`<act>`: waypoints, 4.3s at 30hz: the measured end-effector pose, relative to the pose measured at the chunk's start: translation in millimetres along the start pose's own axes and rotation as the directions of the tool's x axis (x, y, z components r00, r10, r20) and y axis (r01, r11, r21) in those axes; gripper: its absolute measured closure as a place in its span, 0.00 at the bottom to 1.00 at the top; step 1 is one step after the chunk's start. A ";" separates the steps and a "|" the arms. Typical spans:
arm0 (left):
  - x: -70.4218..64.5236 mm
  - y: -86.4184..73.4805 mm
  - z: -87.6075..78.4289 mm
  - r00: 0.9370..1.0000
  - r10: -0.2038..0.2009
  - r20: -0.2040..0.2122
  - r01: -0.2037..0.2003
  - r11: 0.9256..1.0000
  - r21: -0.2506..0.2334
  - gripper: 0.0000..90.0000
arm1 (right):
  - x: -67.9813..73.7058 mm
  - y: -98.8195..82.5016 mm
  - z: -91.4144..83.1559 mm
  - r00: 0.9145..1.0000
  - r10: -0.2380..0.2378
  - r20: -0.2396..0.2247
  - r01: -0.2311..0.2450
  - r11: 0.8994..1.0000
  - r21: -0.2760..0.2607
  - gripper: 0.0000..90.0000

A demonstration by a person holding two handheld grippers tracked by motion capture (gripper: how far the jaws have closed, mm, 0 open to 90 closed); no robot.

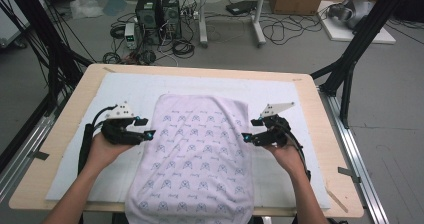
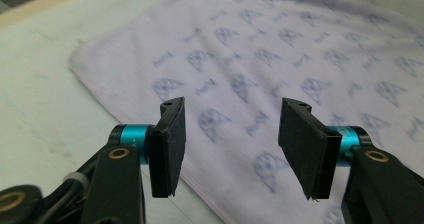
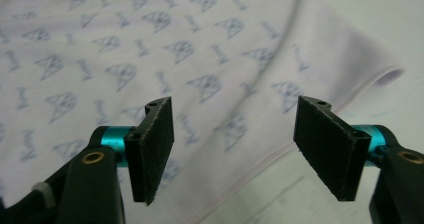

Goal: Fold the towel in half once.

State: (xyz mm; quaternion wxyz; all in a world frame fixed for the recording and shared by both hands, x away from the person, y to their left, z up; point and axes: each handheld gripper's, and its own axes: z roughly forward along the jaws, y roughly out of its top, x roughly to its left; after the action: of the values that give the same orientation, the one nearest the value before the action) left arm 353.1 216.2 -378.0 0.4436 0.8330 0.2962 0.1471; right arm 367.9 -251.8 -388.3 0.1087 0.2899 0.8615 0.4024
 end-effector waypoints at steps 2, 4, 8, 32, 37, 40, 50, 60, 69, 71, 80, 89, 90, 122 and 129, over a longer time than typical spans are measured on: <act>11.6 9.4 4.0 1.000 -0.017 -0.007 0.017 1.000 -0.005 0.52 | -12.1 9.3 1.0 1.000 0.010 0.013 -0.010 1.000 -0.003 0.37; 22.1 15.6 9.5 0.999 -0.021 -0.028 0.021 1.000 -0.001 0.53 | -24.1 16.9 4.5 0.999 0.015 0.030 -0.016 1.000 0.013 0.39; 49.5 20.9 30.0 0.997 -0.048 -0.062 0.050 0.998 0.026 0.58 | -51.1 30.0 17.7 0.997 0.049 0.056 -0.051 0.998 0.029 0.43; 84.1 1.4 82.4 0.969 -0.177 -0.170 0.191 0.979 0.072 0.98 | -82.4 20.5 64.3 0.986 0.134 0.096 -0.138 0.990 0.034 0.96; 73.1 16.6 42.9 0.984 -0.116 -0.137 0.115 0.993 -0.016 0.98 | -70.9 32.8 24.2 0.991 0.112 0.067 -0.107 0.991 -0.080 0.97; 56.5 16.1 16.3 0.991 -0.068 -0.115 0.063 0.997 -0.050 0.98 | -48.9 34.2 -1.8 0.998 0.060 0.032 -0.056 0.992 -0.116 0.97; -8.5 -56.1 -21.9 0.999 -0.027 0.046 0.026 0.999 0.027 0.84 | 17.9 -38.3 -22.9 0.995 0.027 -0.096 -0.030 0.999 -0.034 0.83; 3.0 -37.4 1.1 0.999 -0.041 0.009 0.040 0.998 0.056 0.51 | 6.3 -27.2 -5.1 0.996 0.056 -0.068 -0.059 0.998 -0.037 0.51; -2.6 -39.9 20.8 0.997 0.008 0.076 -0.018 0.990 0.136 0.95 | 13.0 -31.1 18.8 0.990 0.032 -0.137 -0.017 0.994 0.109 0.90; -5.0 -39.0 19.0 0.998 0.020 0.066 -0.028 0.991 0.128 0.95 | 17.6 -28.3 17.0 0.990 0.005 -0.139 0.009 0.995 0.101 0.92; -8.8 -32.0 -14.2 0.999 0.017 0.044 -0.017 1.000 -0.002 0.95 | 31.6 -11.9 -8.5 0.992 -0.053 -0.116 0.051 0.999 -0.015 0.93; -53.9 -65.5 -61.9 0.993 0.083 0.088 -0.080 0.996 -0.041 0.94 | 81.9 -32.0 -42.4 0.976 -0.142 -0.168 0.131 0.989 -0.075 0.93; -58.8 -70.8 -64.8 0.990 0.089 0.107 -0.086 0.996 -0.031 0.92 | 87.8 -38.3 -45.1 0.969 -0.141 -0.201 0.127 0.988 -0.084 0.92; -11.9 -61.1 18.1 0.996 -0.004 0.091 -0.011 0.986 0.164 0.85 | 22.7 -45.8 21.1 0.996 0.000 -0.086 0.013 0.988 0.154 0.65; -9.7 -57.6 15.6 0.999 0.003 0.052 -0.011 0.990 0.141 0.93 | 26.1 -43.6 20.9 0.994 -0.044 -0.104 0.059 0.988 0.144 0.94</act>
State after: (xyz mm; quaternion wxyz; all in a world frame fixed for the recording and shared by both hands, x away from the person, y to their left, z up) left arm 332.6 224.8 -434.3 0.3906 0.8668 0.2913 0.1058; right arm 337.6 -245.4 -433.7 0.0540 0.2542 0.9003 0.3491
